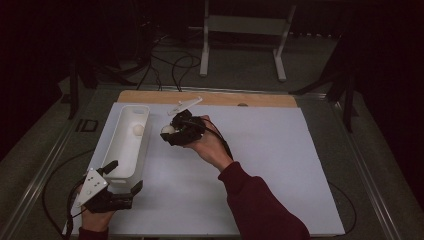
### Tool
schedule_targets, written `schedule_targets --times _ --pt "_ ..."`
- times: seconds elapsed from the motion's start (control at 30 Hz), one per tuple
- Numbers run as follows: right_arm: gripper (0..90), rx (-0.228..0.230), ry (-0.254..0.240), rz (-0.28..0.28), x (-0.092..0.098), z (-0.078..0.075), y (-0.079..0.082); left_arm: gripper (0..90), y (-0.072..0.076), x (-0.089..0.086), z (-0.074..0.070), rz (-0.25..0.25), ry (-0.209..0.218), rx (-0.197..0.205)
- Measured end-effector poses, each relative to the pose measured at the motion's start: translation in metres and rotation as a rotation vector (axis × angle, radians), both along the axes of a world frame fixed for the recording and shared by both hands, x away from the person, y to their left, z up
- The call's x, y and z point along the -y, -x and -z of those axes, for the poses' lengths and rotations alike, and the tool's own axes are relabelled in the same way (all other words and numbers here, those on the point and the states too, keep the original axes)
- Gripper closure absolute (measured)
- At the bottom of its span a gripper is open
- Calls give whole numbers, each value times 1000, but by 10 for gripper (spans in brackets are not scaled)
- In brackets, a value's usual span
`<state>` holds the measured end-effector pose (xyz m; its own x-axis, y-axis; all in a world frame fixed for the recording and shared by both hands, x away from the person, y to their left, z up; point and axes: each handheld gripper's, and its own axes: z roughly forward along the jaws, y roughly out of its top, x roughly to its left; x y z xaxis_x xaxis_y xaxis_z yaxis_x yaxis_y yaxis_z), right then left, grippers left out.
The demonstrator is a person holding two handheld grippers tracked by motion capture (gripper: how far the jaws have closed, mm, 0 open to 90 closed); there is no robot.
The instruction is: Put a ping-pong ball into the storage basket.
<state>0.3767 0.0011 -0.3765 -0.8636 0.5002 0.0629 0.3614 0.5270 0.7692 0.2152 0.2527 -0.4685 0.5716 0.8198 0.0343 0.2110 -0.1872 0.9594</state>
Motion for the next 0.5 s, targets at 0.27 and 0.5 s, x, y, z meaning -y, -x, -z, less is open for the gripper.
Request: schedule_targets --times 0.27,0.5 --pt "507 -5 -14 -8 -4 -1 -1 0 0 0 0 2 0 -2" --pt "507 -4 -18 -16 -9 -1 -2 0 0 0 0 1 -1 0"
